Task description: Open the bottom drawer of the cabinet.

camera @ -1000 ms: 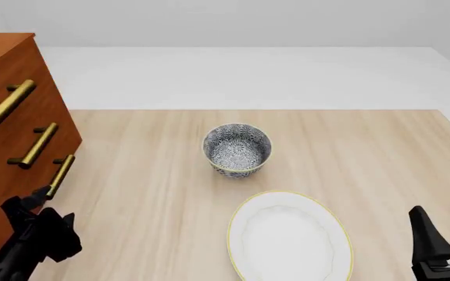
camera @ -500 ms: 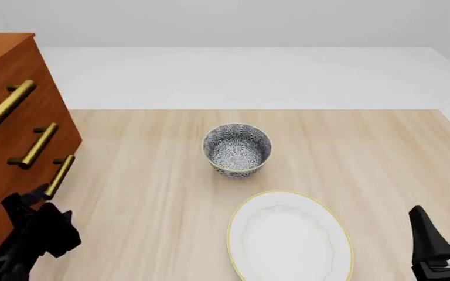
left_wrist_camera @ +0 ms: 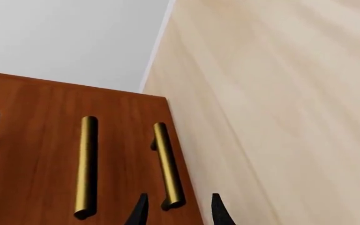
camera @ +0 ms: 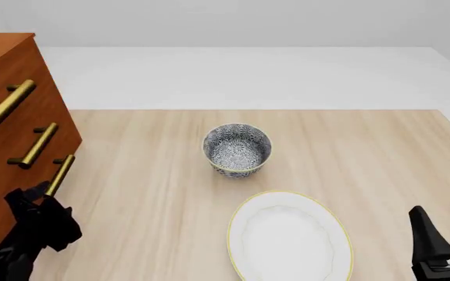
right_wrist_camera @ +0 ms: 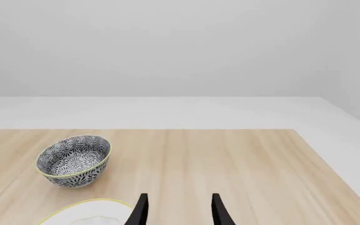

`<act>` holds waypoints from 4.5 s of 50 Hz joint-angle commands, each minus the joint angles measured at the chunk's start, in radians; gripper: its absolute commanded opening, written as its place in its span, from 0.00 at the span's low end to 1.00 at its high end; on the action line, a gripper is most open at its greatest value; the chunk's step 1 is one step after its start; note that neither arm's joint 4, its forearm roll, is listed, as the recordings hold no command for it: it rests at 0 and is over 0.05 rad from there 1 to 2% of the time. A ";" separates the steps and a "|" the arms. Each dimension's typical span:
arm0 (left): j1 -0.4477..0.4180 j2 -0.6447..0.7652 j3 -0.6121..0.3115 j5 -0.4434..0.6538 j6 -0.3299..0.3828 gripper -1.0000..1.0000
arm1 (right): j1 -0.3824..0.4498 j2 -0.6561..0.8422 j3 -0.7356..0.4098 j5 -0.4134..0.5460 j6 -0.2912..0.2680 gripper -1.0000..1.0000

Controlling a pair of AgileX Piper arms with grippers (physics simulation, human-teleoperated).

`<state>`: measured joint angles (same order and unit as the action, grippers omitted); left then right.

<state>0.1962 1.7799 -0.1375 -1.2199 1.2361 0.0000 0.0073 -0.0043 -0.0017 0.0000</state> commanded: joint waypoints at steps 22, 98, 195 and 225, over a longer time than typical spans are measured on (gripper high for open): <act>0.042 0.090 -0.064 0.000 0.005 1.00 | 0.000 0.000 0.000 0.000 0.000 1.00; 0.040 0.125 -0.082 0.000 0.112 0.00 | 0.000 0.000 0.000 0.000 0.000 1.00; -0.152 0.142 -0.087 0.000 0.058 0.00 | 0.000 0.000 0.000 0.000 0.000 1.00; -0.188 0.130 -0.078 0.006 0.047 0.00 | 0.000 0.000 0.000 0.000 0.000 1.00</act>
<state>0.0861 1.8587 -0.1892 -1.2201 1.2795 0.0000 0.0073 -0.0043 -0.0017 0.0000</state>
